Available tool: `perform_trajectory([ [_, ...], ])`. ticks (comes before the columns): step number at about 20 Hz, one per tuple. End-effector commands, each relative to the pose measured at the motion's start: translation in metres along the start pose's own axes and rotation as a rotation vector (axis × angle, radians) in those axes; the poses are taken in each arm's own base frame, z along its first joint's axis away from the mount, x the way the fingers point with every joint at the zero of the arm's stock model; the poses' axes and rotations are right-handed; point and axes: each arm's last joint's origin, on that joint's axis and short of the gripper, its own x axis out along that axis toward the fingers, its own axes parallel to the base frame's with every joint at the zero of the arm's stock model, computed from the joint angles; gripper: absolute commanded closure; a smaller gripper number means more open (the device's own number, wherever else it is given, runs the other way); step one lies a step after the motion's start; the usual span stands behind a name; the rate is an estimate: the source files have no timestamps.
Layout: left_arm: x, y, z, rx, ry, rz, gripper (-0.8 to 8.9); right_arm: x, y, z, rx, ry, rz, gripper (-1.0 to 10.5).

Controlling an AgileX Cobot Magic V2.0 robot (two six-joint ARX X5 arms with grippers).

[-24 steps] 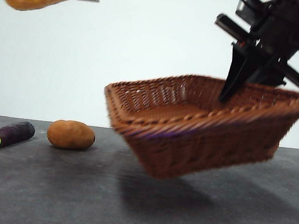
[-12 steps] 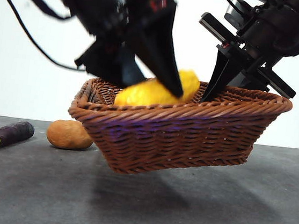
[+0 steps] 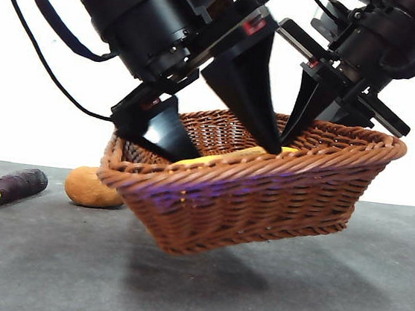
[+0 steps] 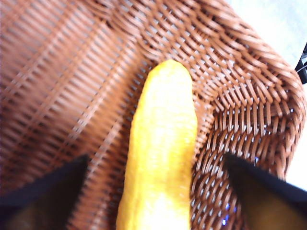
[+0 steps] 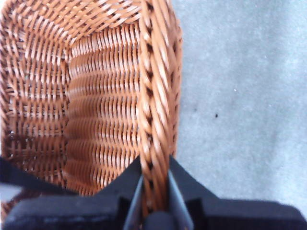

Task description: Help me put the vegetables on the table into the basket

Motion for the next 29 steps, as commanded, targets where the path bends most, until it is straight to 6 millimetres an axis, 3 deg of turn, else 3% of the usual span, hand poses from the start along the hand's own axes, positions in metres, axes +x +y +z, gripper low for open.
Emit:
perform_trajectory([
  [1, -0.015, -0.002, 0.008, -0.001, -0.041, 0.001, 2.71, -0.002, 0.002, 0.001, -0.013, -0.018, 0.011, 9.6],
  [5, -0.066, -0.002, 0.029, 0.03, -0.14, 0.039, 2.71, -0.002, 0.001, 0.001, -0.017, -0.018, 0.011, 9.6],
  [8, -0.113, 0.01, 0.041, 0.154, -0.164, 0.226, 2.71, -0.003, 0.002, 0.002, -0.02, -0.016, 0.024, 9.6],
  [11, -0.149, 0.036, 0.048, 0.292, -0.13, 0.46, 2.7, -0.007, 0.005, 0.002, -0.027, -0.019, 0.058, 9.6],
  [15, -0.171, 0.086, 0.047, 0.343, -0.134, 0.575, 2.71, -0.033, 0.013, 0.0, -0.069, -0.07, 0.088, 9.6],
  [18, -0.167, 0.116, 0.045, 0.415, -0.11, 0.501, 2.7, -0.061, 0.012, -0.001, -0.064, -0.13, 0.081, 9.6],
  [25, -0.1, 0.174, 0.053, 0.459, 0.003, 0.435, 2.7, -0.09, -0.002, -0.016, -0.079, -0.081, 0.018, 9.6],
  [29, -0.075, 0.207, 0.064, 0.412, 0.049, 0.371, 2.7, -0.098, -0.001, -0.017, -0.107, -0.113, 0.027, 9.6],
])
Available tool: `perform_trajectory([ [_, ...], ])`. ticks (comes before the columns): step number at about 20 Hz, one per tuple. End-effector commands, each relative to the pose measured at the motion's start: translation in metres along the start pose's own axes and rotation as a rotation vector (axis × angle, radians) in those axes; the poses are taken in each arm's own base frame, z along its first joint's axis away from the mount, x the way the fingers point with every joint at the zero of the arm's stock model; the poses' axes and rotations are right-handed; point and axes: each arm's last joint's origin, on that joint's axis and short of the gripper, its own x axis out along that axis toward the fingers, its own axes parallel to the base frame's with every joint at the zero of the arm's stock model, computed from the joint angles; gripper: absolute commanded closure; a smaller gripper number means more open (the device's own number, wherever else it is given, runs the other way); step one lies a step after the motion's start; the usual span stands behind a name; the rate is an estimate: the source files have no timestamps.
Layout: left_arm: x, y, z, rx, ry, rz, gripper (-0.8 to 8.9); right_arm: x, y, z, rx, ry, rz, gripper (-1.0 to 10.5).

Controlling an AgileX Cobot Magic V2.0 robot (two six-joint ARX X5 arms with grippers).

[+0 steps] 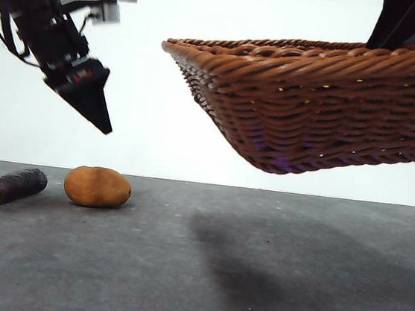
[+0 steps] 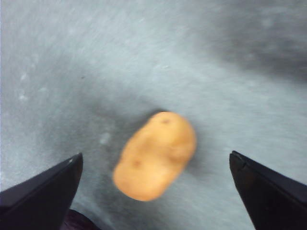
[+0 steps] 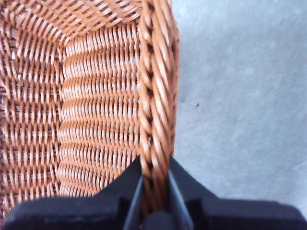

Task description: Help me put the vegetables on the table into the basket

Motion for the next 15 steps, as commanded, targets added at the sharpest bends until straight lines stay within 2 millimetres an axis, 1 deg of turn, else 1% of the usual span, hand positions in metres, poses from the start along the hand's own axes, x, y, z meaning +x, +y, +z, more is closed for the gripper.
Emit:
perform_trajectory([
  [1, 0.014, 0.01, 0.003, 0.01, 0.016, -0.026, 2.7, -0.003, 0.002, 0.001, -0.023, -0.012, 0.023, 9.6],
  [3, 0.029, 0.015, 0.003, 0.002, 0.038, -0.085, 2.7, -0.003, 0.002, 0.002, -0.029, -0.02, 0.024, 9.6],
  [5, 0.044, 0.02, -0.002, -0.021, 0.062, -0.128, 2.7, -0.003, 0.002, 0.003, -0.036, -0.034, 0.027, 9.6],
  [7, 0.056, 0.02, -0.01, -0.033, 0.088, -0.167, 2.7, -0.003, 0.002, 0.003, -0.042, -0.034, 0.026, 9.6],
  [15, 0.087, 0.023, -0.024, -0.045, 0.111, -0.182, 2.7, -0.003, 0.002, 0.004, -0.059, -0.039, 0.027, 9.6],
])
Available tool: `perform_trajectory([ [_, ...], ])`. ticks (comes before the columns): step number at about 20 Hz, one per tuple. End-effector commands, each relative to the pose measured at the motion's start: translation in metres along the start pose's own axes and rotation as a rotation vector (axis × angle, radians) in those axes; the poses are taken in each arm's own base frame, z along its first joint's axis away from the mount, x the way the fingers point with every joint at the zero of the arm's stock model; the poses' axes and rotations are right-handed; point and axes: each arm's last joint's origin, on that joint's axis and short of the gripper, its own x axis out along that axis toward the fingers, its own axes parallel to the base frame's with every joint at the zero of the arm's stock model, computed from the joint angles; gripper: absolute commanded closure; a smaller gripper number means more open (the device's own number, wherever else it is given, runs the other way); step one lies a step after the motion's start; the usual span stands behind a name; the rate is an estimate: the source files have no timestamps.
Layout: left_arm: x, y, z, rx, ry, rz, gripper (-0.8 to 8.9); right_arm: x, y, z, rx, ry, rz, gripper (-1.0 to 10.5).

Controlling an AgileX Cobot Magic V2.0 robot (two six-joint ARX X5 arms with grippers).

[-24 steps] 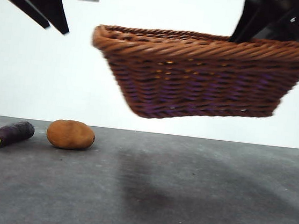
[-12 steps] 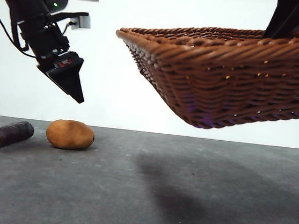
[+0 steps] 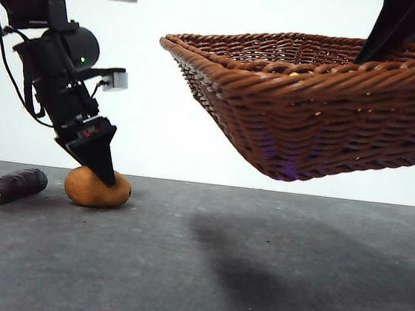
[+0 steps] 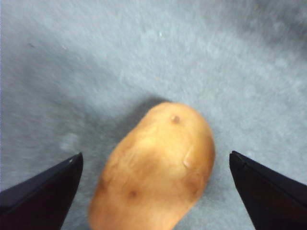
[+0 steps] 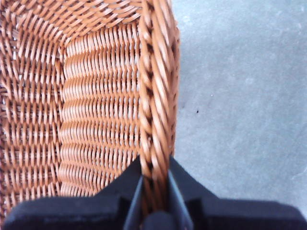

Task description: Help me put the vegetables on the table into the basket

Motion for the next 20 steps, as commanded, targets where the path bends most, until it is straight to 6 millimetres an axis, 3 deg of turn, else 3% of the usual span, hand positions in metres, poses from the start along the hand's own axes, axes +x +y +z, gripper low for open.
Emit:
perform_trajectory([
  [1, 0.011, 0.002, -0.005, 0.004, 0.015, -0.017, 2.71, -0.002, 0.002, 0.002, -0.015, -0.025, 0.016, 9.6],
  [3, 0.012, 0.003, -0.005, 0.004, 0.009, -0.009, 2.86, -0.002, 0.002, 0.004, -0.019, -0.036, 0.017, 9.6],
  [4, 0.012, 0.003, -0.005, 0.002, 0.009, -0.004, 3.29, -0.002, 0.002, 0.005, -0.02, -0.045, 0.018, 9.6],
  [6, 0.012, 0.003, -0.005, -0.014, 0.012, -0.005, 5.18, -0.002, 0.002, 0.005, -0.022, -0.05, 0.019, 9.6],
  [9, 0.012, 0.002, -0.006, -0.026, 0.02, -0.013, 5.96, -0.002, 0.002, 0.005, -0.022, -0.05, 0.018, 9.6],
  [11, 0.012, 0.001, -0.006, -0.05, 0.022, -0.018, 8.11, -0.002, 0.002, 0.005, -0.022, -0.05, 0.018, 9.6],
  [16, 0.003, 0.001, -0.001, -0.112, -0.016, -0.026, 8.21, -0.001, 0.001, 0.005, -0.012, -0.051, -0.009, 9.6],
  [18, -0.014, -0.004, 0.004, -0.125, -0.036, -0.041, 8.21, 0.003, -0.002, 0.005, -0.002, -0.033, -0.033, 9.6],
  [20, -0.044, -0.013, 0.01, -0.119, -0.042, -0.038, 8.19, 0.012, -0.006, 0.005, 0.019, 0.001, -0.043, 9.6],
])
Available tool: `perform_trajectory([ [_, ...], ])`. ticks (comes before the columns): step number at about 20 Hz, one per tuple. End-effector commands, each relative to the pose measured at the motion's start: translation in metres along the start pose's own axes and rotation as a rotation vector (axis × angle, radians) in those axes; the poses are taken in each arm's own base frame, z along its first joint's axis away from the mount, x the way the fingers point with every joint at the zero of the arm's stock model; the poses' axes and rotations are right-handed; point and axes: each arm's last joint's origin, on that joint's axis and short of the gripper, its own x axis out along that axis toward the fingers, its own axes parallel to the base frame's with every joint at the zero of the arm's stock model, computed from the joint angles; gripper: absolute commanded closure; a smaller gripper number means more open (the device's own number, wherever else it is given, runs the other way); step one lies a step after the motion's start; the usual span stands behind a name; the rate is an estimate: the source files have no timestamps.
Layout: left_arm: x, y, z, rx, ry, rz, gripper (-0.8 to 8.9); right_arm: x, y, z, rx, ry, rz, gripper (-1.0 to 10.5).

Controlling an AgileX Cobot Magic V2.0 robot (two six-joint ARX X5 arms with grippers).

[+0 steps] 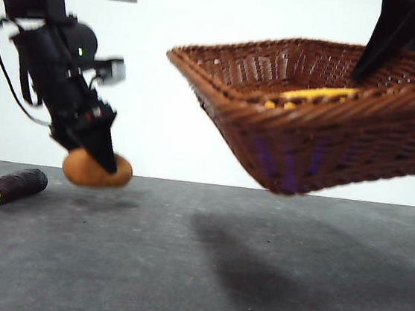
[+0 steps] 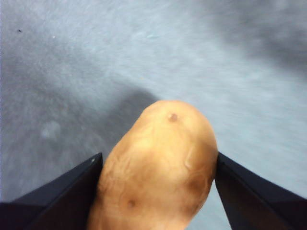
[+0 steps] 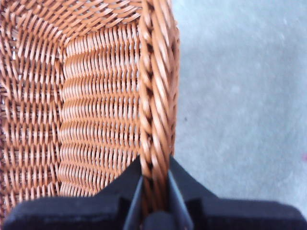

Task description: Help me put the vegetables on the table into the basket

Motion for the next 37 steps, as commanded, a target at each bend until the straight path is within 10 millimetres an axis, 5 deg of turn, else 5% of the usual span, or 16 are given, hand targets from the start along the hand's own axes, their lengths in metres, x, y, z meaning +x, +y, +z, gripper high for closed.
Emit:
perform_trajectory([
  [1, -0.039, -0.012, 0.009, 0.011, -0.054, 0.02, 8.19, 0.012, -0.004, 0.002, 0.032, 0.024, 0.005, 9.6],
  [6, -0.136, -0.059, 0.014, 0.037, -0.186, -0.006, 8.19, 0.041, -0.014, 0.007, 0.084, 0.052, 0.001, 9.6],
  [11, -0.169, -0.124, 0.011, 0.099, -0.225, -0.138, 8.19, 0.069, -0.021, 0.008, 0.167, 0.09, 0.052, 9.6],
  [16, -0.136, -0.185, 0.029, 0.179, -0.189, -0.195, 8.19, 0.091, 0.005, 0.007, 0.157, 0.101, 0.116, 9.6],
  [21, -0.089, -0.224, 0.047, 0.217, -0.075, -0.193, 8.19, 0.098, 0.025, 0.007, 0.161, 0.074, 0.159, 9.6],
  [27, -0.029, -0.229, 0.041, 0.18, 0.055, -0.219, 8.19, 0.098, 0.025, 0.007, 0.16, 0.074, 0.16, 9.6],
  [31, -0.019, -0.227, 0.042, 0.125, 0.073, -0.18, 8.05, 0.098, 0.024, 0.006, 0.142, 0.088, 0.156, 9.6],
  [32, -0.02, -0.227, 0.042, 0.103, 0.077, -0.179, 6.97, 0.098, 0.025, 0.006, 0.139, 0.087, 0.156, 9.6],
  [34, -0.02, -0.227, 0.04, 0.074, 0.097, -0.181, 2.7, 0.098, 0.025, 0.006, 0.138, 0.086, 0.156, 9.6],
  [37, -0.022, -0.227, 0.039, 0.066, 0.105, -0.177, 2.6, 0.098, 0.024, 0.006, 0.131, 0.086, 0.155, 9.6],
])
